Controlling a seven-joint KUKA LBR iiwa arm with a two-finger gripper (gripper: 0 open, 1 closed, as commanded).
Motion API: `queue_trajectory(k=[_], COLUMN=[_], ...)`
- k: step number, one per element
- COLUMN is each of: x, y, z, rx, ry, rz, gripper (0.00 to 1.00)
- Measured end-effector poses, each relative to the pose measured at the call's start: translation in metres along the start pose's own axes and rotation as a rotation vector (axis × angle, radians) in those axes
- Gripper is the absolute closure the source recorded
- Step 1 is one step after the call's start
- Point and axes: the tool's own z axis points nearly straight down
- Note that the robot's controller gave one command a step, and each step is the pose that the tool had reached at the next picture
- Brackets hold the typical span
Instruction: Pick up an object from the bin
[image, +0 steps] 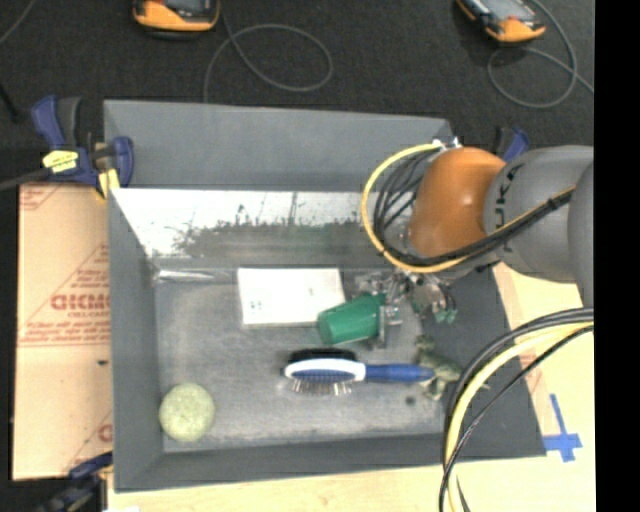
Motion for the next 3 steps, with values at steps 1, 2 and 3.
queue_trajectory(k=[1, 2, 3], x=[0.0, 0.0, 0.001], y=[0.0, 0.0, 0.0], z=[-0.009, -0.018, -0.033], rx=[0.0, 0.0, 0.0], ry=[0.0, 0.0, 0.003], rz=[0.0, 0.0, 0.0], gripper=[1.0, 1.0, 1.0])
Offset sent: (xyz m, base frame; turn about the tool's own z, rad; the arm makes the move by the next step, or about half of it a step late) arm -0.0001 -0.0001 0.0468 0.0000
